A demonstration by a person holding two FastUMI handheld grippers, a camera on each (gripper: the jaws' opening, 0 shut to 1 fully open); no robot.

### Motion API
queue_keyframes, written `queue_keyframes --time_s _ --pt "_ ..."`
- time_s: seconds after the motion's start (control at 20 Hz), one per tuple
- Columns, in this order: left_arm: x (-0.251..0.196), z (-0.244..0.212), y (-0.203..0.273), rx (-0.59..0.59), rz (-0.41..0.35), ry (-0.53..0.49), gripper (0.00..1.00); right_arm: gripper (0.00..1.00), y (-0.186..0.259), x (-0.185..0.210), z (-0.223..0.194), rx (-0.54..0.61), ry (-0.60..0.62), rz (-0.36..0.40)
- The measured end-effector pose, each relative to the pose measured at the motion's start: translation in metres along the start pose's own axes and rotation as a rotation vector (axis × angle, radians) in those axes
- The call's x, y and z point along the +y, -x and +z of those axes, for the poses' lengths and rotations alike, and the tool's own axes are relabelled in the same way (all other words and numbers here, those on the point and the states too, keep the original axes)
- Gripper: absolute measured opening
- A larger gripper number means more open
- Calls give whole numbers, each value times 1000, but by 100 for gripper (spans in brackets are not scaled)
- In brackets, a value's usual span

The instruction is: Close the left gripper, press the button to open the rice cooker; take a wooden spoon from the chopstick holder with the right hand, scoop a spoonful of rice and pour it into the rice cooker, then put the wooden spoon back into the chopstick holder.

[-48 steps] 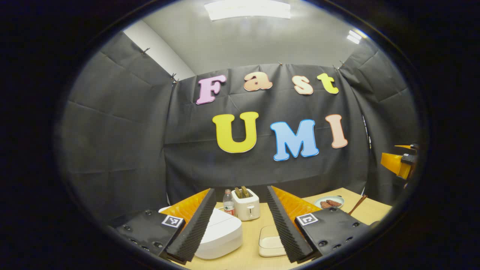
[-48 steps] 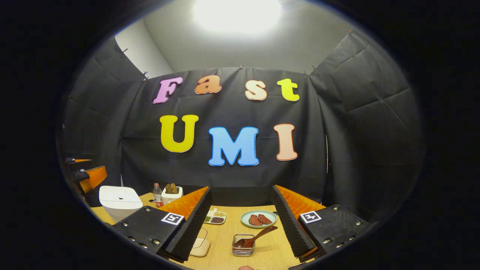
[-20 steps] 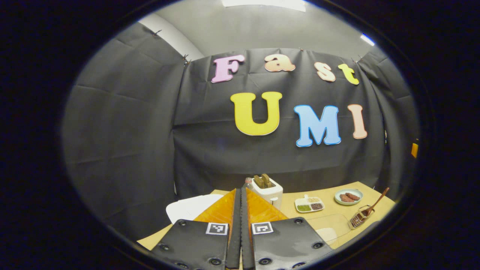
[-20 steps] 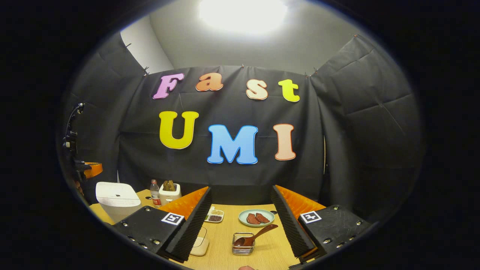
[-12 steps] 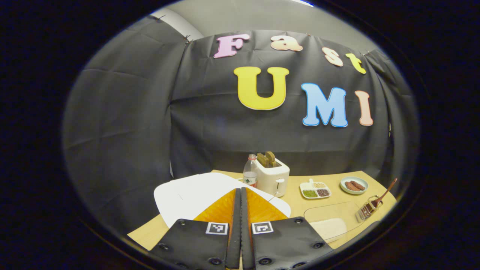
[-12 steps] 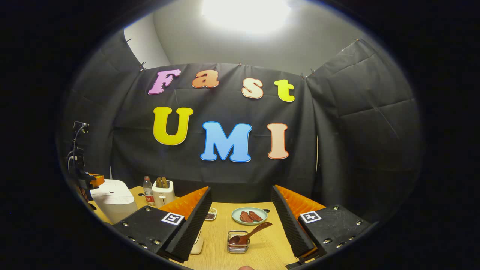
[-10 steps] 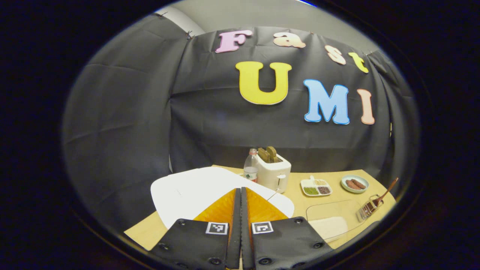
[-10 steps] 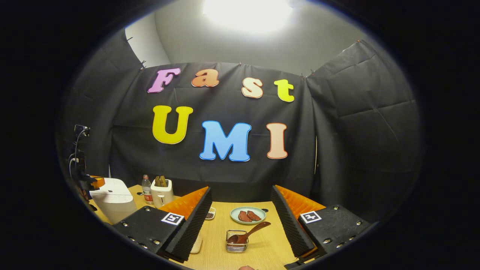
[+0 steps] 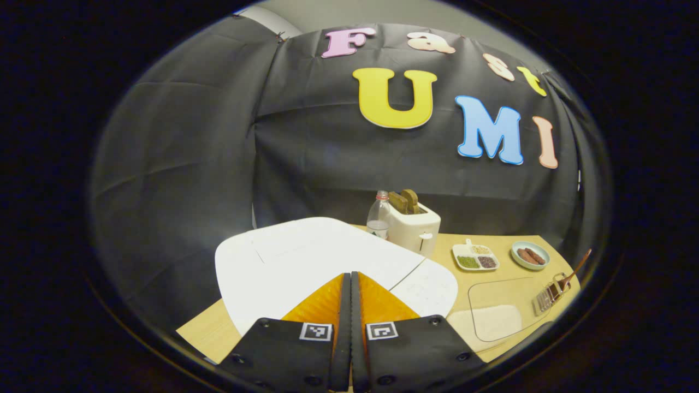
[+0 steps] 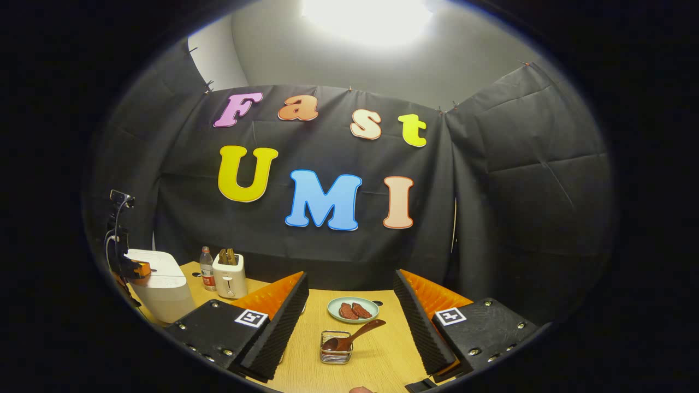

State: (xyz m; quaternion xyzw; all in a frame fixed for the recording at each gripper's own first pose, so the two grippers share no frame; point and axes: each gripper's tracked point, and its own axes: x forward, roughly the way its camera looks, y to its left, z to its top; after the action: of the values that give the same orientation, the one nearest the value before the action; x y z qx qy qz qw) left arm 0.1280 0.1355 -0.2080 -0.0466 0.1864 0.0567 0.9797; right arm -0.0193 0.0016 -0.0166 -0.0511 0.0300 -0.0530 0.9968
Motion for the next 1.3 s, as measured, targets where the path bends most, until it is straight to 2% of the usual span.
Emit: queue_keyframes --time_s 0.2,0.4,0.55,0.7,0.9,0.95,1.1,1.3 --pt "0 10 4 -26 15 -5 10 96 -1 -3 2 -9 -2 1" --pt "7 74 23 -178 53 -70 10 96 -5 -6 -1 -10 -19 8" --pt "16 119 48 -281 90 -42 10 96 -10 -9 -3 -11 -35 12" --pt "12 144 74 -339 88 -8 11 96 -19 -10 -7 -10 -46 25" --pt "-3 159 113 -396 84 -13 81 95 -30 -14 -15 -4 -82 38" --pt "-8 160 121 -405 79 -17 80 96 -33 -15 -17 -6 -85 40" --pt "-23 160 145 -409 63 -22 97 96 -45 -19 -25 -6 -93 46" --pt "-40 164 178 -426 54 -36 97 96 -61 -30 -46 29 -111 40"
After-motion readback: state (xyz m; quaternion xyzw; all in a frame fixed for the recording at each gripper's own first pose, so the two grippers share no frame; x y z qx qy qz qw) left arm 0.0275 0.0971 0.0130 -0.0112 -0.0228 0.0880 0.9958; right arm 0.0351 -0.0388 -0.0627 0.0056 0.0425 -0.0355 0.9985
